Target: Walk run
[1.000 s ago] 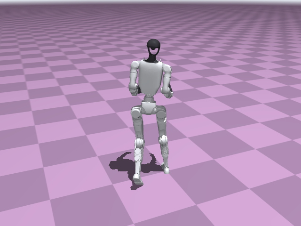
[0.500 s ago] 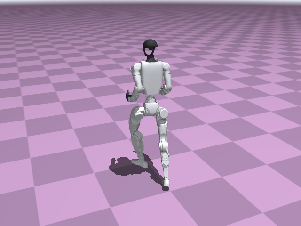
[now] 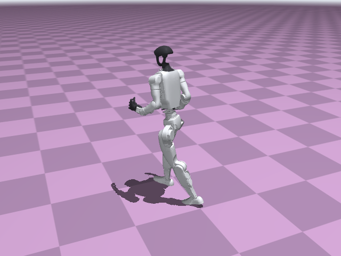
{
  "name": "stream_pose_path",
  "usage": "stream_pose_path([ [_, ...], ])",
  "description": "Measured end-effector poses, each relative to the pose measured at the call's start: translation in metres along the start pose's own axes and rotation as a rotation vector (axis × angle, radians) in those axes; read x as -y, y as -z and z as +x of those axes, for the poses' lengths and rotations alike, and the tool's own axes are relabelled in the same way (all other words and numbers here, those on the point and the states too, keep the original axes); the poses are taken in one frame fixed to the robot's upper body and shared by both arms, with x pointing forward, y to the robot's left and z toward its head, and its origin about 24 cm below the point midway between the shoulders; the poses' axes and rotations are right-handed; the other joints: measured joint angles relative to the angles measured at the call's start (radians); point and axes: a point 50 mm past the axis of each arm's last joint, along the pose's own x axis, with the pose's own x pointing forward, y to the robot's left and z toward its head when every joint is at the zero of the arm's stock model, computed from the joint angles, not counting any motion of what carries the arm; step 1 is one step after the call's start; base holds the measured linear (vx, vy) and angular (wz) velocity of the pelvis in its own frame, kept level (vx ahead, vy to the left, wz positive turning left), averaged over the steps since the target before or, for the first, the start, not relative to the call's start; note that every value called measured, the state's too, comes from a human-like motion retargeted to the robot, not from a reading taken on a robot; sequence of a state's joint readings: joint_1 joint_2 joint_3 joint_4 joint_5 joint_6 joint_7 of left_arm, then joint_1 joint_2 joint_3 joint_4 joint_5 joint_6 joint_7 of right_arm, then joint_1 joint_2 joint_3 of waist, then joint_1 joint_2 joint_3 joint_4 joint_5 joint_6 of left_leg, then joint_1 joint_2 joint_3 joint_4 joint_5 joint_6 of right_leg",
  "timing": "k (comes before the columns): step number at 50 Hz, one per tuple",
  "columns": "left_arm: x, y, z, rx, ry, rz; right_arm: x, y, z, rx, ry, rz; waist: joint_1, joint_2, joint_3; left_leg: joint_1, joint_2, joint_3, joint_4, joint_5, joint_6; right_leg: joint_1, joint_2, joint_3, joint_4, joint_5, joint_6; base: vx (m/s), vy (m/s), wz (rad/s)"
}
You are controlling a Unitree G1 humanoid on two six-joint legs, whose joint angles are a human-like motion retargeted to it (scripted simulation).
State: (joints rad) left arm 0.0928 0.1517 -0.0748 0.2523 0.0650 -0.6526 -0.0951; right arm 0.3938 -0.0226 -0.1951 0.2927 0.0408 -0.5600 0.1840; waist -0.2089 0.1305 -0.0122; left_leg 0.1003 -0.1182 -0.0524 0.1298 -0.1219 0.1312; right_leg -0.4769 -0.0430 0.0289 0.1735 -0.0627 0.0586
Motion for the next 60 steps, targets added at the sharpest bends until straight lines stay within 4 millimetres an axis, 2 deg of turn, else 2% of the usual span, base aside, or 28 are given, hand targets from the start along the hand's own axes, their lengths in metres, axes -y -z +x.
stream_pose_path([
  [4, 0.013, 0.039, -0.064, -0.278, -0.051, -0.059, -0.009, -0.022, 0.029, 0.135, 0.028, -0.008, -0.002, -0.002, -0.004, 0.029, -0.015, -0.033, 0.156, 0.331, -0.192, 0.041, -0.019, -0.074, -0.021, 0.078, 0.054, 1.23, -0.2, 0.41],
  [5, 0.018, 0.046, -0.084, -0.344, -0.059, -0.085, -0.012, -0.029, 0.036, 0.174, 0.027, -0.009, -0.012, -0.008, -0.007, 0.015, -0.039, -0.058, 0.237, 0.449, -0.261, 0.059, -0.042, -0.071, 0.009, 0.051, 0.064, 1.34, -0.28, 0.58],
  [7, 0.024, 0.052, -0.122, -0.452, -0.108, -0.133, -0.021, -0.042, 0.049, 0.24, 0.024, 0.003, -0.006, 0.009, 0.001, -0.095, -0.018, 0.011, 0.512, 0.623, -0.331, 0.116, 0.054, 0.142, 0.075, -0.059, 0.008, 1.31, -0.29, 0.81],
  [8, 0.026, 0.055, -0.136, -0.499, -0.145, -0.157, -0.022, -0.048, 0.056, 0.272, 0.031, 0.014, -0.02, 0.044, 0.028, -0.167, 0.045, 0.021, 0.705, 0.64, -0.366, 0.131, 0.046, 0.03, 0.114, -0.085, 0.006, 1.22, -0.19, 1.32],
  [10, 0.035, 0.06, -0.156, -0.578, -0.228, -0.217, -0.019, -0.061, 0.069, 0.325, 0.031, 0.037, 0.003, 0.006, 0.02, -0.279, 0.019, 0.075, 0.833, 0.596, -0.313, 0.205, -0.026, -0.011, 0.087, -0.119, 0.015, 1.11, -0.11, 0.99],
  [13, 0.039, 0.063, -0.18, -0.659, -0.299, -0.285, -0.015, -0.07, 0.079, 0.355, 0.0, 0.093, 0.133, -0.047, 0.007, -0.448, 0.055, 0.239, 0.888, 0.324, -0.188, 0.308, -0.025, -0.014, 0.03, -0.128, -0.023, 1.15, -0.06, 0.1],
  [15, 0.032, 0.062, -0.19, -0.676, -0.328, -0.289, -0.01, -0.078, 0.08, 0.393, -0.006, 0.094, 0.193, -0.077, 0.008, -0.558, 0.043, 0.279, 0.829, 0.174, -0.166, 0.372, -0.022, -0.054, -0.026, -0.075, -0.045, 1.37, -0.1, 0.6],
  [19, 0.009, 0.058, -0.189, -0.646, -0.332, -0.199, -0.006, -0.089, 0.075, 0.441, -0.04, 0.0, 0.322, -0.128, -0.001, -0.672, 0.029, 0.401, 0.452, 0.011, -0.083, 0.503, 0.016, -0.159, -0.11, 0.116, 0.001, 1.26, -0.2, 0.53],
  [23, 0.008, 0.056, -0.16, -0.563, -0.349, -0.174, -0.006, -0.074, 0.066, 0.349, -0.097, -0.097, 0.358, -0.144, -0.023, -0.618, 0.017, 0.562, 0.096, -0.069, -0.006, 0.614, 0.079, -0.271, -0.099, 0.335, 0.125, 1.27, -0.26, 1.08],
  [25, 0.01, 0.055, -0.14, -0.501, -0.389, -0.195, -0.011, -0.059, 0.062, 0.272, -0.129, -0.109, 0.385, -0.181, -0.024, -0.579, 0.079, 0.618, 0.116, 0.013, 0.131, 0.652, 0.101, -0.208, -0.025, 0.473, 0.2, 1.57, -0.87, 0.53],
  [27, 0.015, 0.051, -0.115, -0.428, -0.419, -0.207, -0.013, -0.041, 0.053, 0.189, -0.155, -0.122, 0.31, -0.175, -0.016, -0.574, 0.048, 0.435, 0.307, -0.21, 0.131, 0.589, 0.167, -0.231, 0.232, 0.586, 0.203, 1.69, -0.72, 2.19],
  [28, 0.023, 0.049, -0.105, -0.394, -0.418, -0.221, -0.008, -0.028, 0.042, 0.125, -0.16, -0.15, 0.286, -0.155, -0.007, -0.59, 0.004, 0.274, 0.397, -0.242, 0.131, 0.548, 0.211, -0.195, 0.415, 0.586, 0.203, 1.92, 0.09, 2.51],
  [30, 0.01, 0.045, -0.077, -0.275, -0.472, -0.213, -0.005, -0.007, 0.027, 0.006, -0.197, -0.201, 0.235, -0.07, 0.002, -0.579, 0.084, 0.19, 0.503, -0.308, 0.131, 0.457, 0.333, -0.106, 0.568, 0.547, 0.202, 1.54, 0.23, 1.69],
  [32, 0.011, 0.04, -0.052, -0.187, -0.471, -0.259, -0.002, 0.013, 0.007, -0.115, -0.198, -0.218, 0.237, 0.001, -0.014, -0.486, 0.143, 0.167, 0.505, -0.383, 0.131, 0.354, 0.286, -0.146, 0.697, 0.396, 0.077, 1.38, 0.07, 0.99],
  [35, 0.008, 0.03, -0.031, -0.099, -0.416, -0.303, 0.016, 0.03, -0.032, -0.239, -0.14, -0.169, 0.234, -0.007, -0.035, -0.332, 0.078, 0.123, 0.354, -0.337, 0.131, 0.17, 0.144, -0.161, 0.731, 0.209, -0.157, 1.35, 0.01, 1.41],
  [37, 0.004, 0.026, -0.027, -0.079, -0.358, -0.274, 0.03, 0.035, -0.057, -0.286, -0.051, -0.128, 0.168, 0.027, -0.051, -0.233, 0.042, 0.064, 0.222, -0.208, 0.127, 0.075, -0.006, -0.238, 0.645, 0.135, -0.164, 1.56, 0.14, 2.47],
  [40, 0.002, 0.022, -0.032, -0.083, -0.294, -0.211, 0.048, 0.035, -0.075, -0.281, 0.082, -0.081, 0.01, 0.068, -0.065, -0.091, 0.03, -0.016, 0.077, 0.076, 0.048, -0.013, -0.059, -0.266, 0.361, 0.067, -0.073, 1.46, -0.04, 2.89],
  [42, -0.003, 0.021, -0.04, -0.105, -0.278, -0.159, 0.052, 0.031, -0.069, -0.241, 0.13, -0.071, -0.056, 0.071, -0.051, -0.02, 0.045, -0.032, 0.05, 0.289, -0.043, -0.018, -0.011, -0.104, 0.128, 0.024, -0.012, 1.52, -0.35, 1.99],
  [43, -0.007, 0.021, -0.045, -0.12, -0.271, -0.132, 0.051, 0.027, -0.062, -0.215, 0.133, -0.075, -0.074, 0.074, -0.042, 0.01, 0.052, -0.048, 0.05, 0.387, -0.096, -0.004, 0.001, -0.029, 0.026, -0.012, 0.049, 1.46, -0.42, 1.29],
  [45, -0.015, 0.022, -0.055, -0.153, -0.269, -0.082, 0.043, 0.016, -0.039, -0.137, 0.104, -0.106, -0.099, 0.066, -0.013, 0.058, 0.051, -0.08, 0.101, 0.546, -0.221, 0.014, -0.033, -0.011, -0.077, -0.031, 0.104, 1.35, -0.43, 0.74],
  [46, -0.02, 0.022, -0.058, -0.165, -0.275, -0.062, 0.037, 0.007, -0.023, -0.082, 0.086, -0.129, -0.098, 0.028, 0.004, 0.067, 0.014, -0.061, 0.169, 0.6, -0.267, 0.028, -0.052, -0.029, -0.056, 0.089, 0.105, 1.25, -0.41, 0.27],
  [47, -0.025, 0.022, -0.063, -0.18, -0.279, -0.043, 0.031, -0.003, -0.009, -0.025, 0.073, -0.15, -0.09, 0.003, 0.016, 0.055, -0.006, -0.029, 0.263, 0.638, -0.309, 0.04, -0.059, -0.035, -0.01, 0.112, 0.088, 1.32, -0.45, -0.12],
  [48, -0.028, 0.022, -0.07, -0.197, -0.28, -0.025, 0.023, -0.013, 0.003, 0.032, 0.066, -0.162, -0.067, 0.002, 0.019, 0.002, 0.011, 0.03, 0.412, 0.644, -0.34, 0.044, -0.043, -0.019, 0.086, -0.061, 0.037, 1.6, -0.51, 0.14],
  [50, -0.017, 0.031, -0.097, -0.296, -0.246, -0.014, 0.012, -0.028, 0.017, 0.125, 0.087, -0.166, -0.055, 0.042, 0.028, -0.112, 0.014, 0.01, 0.736, 0.544, -0.324, 0.088, 0.079, 0.165, 0.242, -0.271, 0.046, 1.8, -0.51, 1.09],
  [52, 0.002, 0.043, -0.108, -0.386, -0.237, -0.055, 0.018, -0.052, 0.042, 0.274, 0.14, -0.106, 0.003, 0.034, 0.018, -0.306, 0.005, -0.017, 1.008, 0.38, -0.309, 0.131, -0.067, -0.126, 0.303, -0.324, 0.02, 1.39, -0.32, 0.89],
  [55, 0.027, 0.05, -0.128, -0.465, -0.29, -0.19, 0.01, -0.082, 0.07, 0.427, 0.073, 0.006, 0.152, -0.043, 0.009, -0.551, 0.223, 0.306, 1.169, 0.119, -0.101, 0.22, -0.028, -0.073, 0.296, -0.399, -0.015, 1.26, -0.26, 0.11],
  [58, 0.033, 0.052, -0.153, -0.54, -0.32, -0.254, 0.023, -0.101, 0.077, 0.49, 0.015, -0.018, 0.259, -0.059, 0.013, -0.782, 0.241, 0.314, 1.103, 0.005, -0.077, 0.361, 0.018, -0.158, 0.147, -0.283, -0.035, 1.72, -0.2, 0.96],
  [60, 0.03, 0.053, -0.168, -0.586, -0.342, -0.241, 0.03, -0.102, 0.073, 0.482, 0.015, -0.058, 0.359, -0.129, 0.001, -0.892, 0.227, 0.381, 0.953, -0.045, -0.059, 0.458, 0.026, -0.159, 0.024, -0.079, -0.008, 1.57, -0.24, 0.17],
])
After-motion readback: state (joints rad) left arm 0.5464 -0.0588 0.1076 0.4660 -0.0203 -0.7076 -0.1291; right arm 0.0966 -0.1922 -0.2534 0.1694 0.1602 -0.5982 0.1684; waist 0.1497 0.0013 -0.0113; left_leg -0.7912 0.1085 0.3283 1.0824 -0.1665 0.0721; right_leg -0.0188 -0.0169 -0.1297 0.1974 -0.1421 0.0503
